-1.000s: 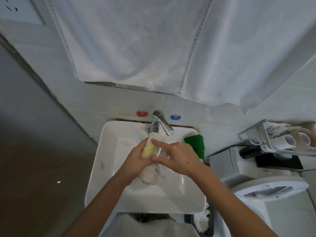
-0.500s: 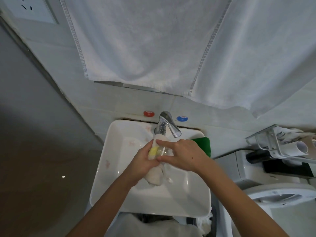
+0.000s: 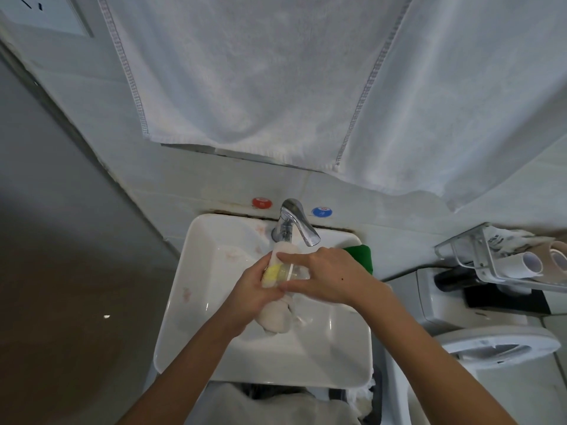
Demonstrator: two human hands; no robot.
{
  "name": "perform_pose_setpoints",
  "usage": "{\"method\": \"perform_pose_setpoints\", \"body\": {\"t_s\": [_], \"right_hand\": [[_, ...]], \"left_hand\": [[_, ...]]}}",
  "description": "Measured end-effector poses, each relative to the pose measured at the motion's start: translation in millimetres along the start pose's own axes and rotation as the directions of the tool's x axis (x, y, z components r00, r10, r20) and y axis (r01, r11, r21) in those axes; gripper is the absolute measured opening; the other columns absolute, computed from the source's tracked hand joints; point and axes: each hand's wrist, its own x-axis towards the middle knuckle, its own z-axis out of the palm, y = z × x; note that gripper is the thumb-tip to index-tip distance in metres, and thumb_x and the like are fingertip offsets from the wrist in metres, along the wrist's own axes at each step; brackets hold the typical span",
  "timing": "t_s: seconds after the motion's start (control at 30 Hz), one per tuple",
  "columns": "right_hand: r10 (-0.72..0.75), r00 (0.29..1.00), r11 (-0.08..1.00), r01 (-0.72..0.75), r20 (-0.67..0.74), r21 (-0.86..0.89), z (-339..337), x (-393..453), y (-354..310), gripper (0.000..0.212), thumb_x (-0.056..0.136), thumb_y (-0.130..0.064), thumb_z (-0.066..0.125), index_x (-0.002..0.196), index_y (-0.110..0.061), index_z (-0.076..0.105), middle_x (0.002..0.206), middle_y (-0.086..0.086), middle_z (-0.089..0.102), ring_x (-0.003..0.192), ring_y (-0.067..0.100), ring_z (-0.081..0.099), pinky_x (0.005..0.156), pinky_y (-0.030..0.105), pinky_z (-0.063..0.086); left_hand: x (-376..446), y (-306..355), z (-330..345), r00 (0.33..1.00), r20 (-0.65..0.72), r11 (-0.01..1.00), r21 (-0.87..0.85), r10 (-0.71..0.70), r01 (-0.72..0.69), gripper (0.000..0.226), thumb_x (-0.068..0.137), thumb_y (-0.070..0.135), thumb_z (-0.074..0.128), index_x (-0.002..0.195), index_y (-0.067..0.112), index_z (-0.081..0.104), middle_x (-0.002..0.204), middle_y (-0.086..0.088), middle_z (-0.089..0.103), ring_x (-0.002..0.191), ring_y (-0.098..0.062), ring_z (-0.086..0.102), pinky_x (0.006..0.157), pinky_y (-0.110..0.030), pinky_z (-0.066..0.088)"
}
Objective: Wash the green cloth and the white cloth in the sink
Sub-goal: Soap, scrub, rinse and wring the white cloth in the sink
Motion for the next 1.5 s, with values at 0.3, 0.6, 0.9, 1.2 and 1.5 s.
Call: {"method": "perform_pose_setpoints", "body": {"t_s": [0.3, 0.6, 0.9, 1.2, 1.5], "right_hand": [[0.032, 0.999, 0.999, -0.033, 0.026, 0.027, 7, -1, 2, 0.069, 0.081, -0.08, 0.036, 0.143, -0.051, 0.03, 0.079, -0.005, 0.058, 0.081, 0.013, 0.057, 0.078, 0.035, 0.051], [0.067, 0.967, 0.991, -0.035, -0.246, 0.132, 33, -10, 3, 0.074, 0.086, -0.07, 0.045, 0.149, -0.034, 0.027, 0.102, 0.0, 0.069, 0.085, 0.017, 0.064, 0.075, 0.034, 0.052], [0.384, 0.884, 0.735, -0.118, -0.266, 0.667, 99, -6, 25, 0.04, 0.083, -0.053, 0.066, 0.112, -0.025, 0.064, 0.104, -0.012, 0.068, 0.09, 0.006, 0.062, 0.079, 0.028, 0.052], [0.677, 0.734, 0.278, -0.182, -0.058, 0.943, 136, 29, 60, 0.039, 0.084, -0.018, 0.073, 0.12, -0.015, 0.057, 0.115, 0.003, 0.063, 0.105, 0.018, 0.059, 0.097, 0.036, 0.048], [0.8, 0.6, 0.144, -0.165, -0.017, 0.976, 134, 53, 79, 0.04, 0.087, -0.014, 0.069, 0.124, -0.008, 0.056, 0.117, 0.007, 0.061, 0.107, 0.022, 0.057, 0.095, 0.033, 0.045]], "left_hand": [[-1, -5, -1, 0.999, 0.028, 0.992, -0.127, -0.017, 0.021, 0.053, 0.071, 0.006, 0.066, 0.118, 0.029, 0.06, 0.106, -0.004, 0.07, 0.096, -0.019, 0.066, 0.074, -0.026, 0.053], [0, -10, -8, 1.0, 0.008, 0.957, -0.29, -0.026, 0.027, 0.058, 0.067, 0.003, 0.063, 0.121, 0.024, 0.059, 0.108, -0.009, 0.069, 0.097, -0.025, 0.066, 0.074, -0.033, 0.055], [1, -14, -12, 0.999, -0.026, 0.961, -0.275, -0.047, 0.038, 0.063, 0.064, 0.006, 0.065, 0.122, 0.027, 0.056, 0.108, -0.009, 0.068, 0.095, -0.026, 0.067, 0.073, -0.036, 0.056], [-2, -24, -12, 0.994, -0.06, 0.96, -0.271, -0.09, 0.071, 0.066, 0.063, 0.006, 0.066, 0.123, 0.029, 0.056, 0.113, -0.01, 0.065, 0.099, -0.029, 0.064, 0.072, -0.034, 0.055], [-6, -29, -16, 0.99, -0.095, 0.971, -0.223, -0.109, 0.085, 0.068, 0.063, 0.006, 0.068, 0.125, 0.031, 0.054, 0.111, 0.0, 0.068, 0.099, -0.021, 0.066, 0.081, -0.039, 0.056]]}}
